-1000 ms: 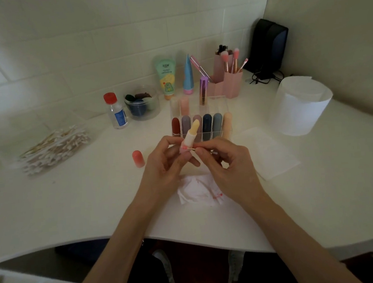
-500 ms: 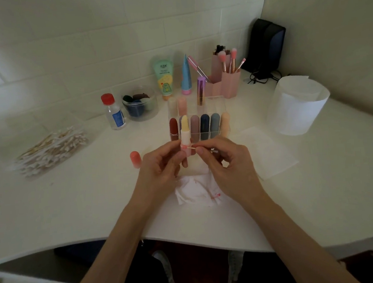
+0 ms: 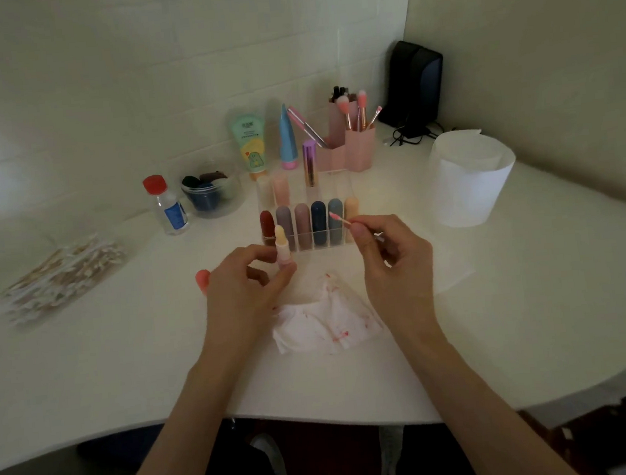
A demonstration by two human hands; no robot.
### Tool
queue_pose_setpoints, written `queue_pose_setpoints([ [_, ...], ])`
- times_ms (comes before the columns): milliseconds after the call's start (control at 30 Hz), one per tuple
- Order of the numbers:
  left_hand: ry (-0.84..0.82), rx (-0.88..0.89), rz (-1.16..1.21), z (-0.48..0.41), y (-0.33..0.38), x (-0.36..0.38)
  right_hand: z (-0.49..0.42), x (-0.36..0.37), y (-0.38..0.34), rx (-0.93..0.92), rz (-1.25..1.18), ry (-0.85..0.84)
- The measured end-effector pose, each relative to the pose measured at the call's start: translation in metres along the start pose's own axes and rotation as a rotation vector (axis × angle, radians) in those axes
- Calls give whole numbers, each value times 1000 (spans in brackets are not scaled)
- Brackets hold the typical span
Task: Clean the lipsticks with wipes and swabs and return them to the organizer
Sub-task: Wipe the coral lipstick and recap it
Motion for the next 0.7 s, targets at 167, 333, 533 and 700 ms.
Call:
queue_pose_setpoints([
  [167,-53,-50,-95,-11,-2,12,-1,-1,1,15,2,16],
  [333,-28,-57,-167,-14,2,15,0,2,3,21,15,-11],
  [533,-18,-38,-296,-17,2,22,1,5,4,28,10,-26],
  [700,-36,-38,-298,-17,-1,23,1,5,4,26,30,-24],
])
Point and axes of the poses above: each hand's wrist, its own z-axis away from the middle knuckle, its own x-axis out of the palm, y = z × x, the point moved 9 cm from there along -z, towards the middle knuckle, and after that the axes turned 8 degrees about z, right-handed, at the moved point
